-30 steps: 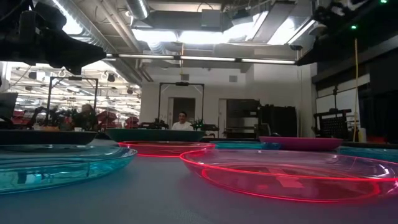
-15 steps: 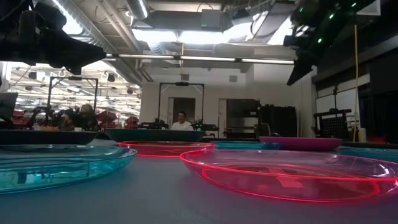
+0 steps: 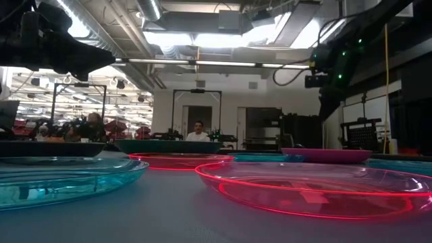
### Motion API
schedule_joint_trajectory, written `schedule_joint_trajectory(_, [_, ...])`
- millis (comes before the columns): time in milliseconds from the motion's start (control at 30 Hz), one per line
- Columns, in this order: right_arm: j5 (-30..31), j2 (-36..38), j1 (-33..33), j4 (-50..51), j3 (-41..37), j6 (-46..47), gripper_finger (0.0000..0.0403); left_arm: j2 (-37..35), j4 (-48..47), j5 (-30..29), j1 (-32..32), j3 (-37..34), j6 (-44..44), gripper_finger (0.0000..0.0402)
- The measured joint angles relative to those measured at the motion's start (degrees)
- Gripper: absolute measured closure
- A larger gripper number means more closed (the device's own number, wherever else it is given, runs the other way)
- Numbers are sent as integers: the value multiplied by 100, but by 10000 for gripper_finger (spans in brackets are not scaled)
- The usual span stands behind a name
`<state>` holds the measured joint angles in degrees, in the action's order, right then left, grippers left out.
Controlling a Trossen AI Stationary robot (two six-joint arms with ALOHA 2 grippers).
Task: Stack plastic plates
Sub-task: Stack the top right pink plate on the green plate
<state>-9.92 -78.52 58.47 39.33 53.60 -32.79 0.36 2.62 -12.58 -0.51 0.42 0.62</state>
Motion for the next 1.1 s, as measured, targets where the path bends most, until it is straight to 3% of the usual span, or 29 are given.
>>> schedule_joint_trajectory(333, [-281,-554,359,31,0,-355,267,0,1,0,1,-1,-1,308])
schedule_joint_trajectory(1100, [-317,-1471,344,109,2,-518,267,0,1,0,2,1,-2,308])
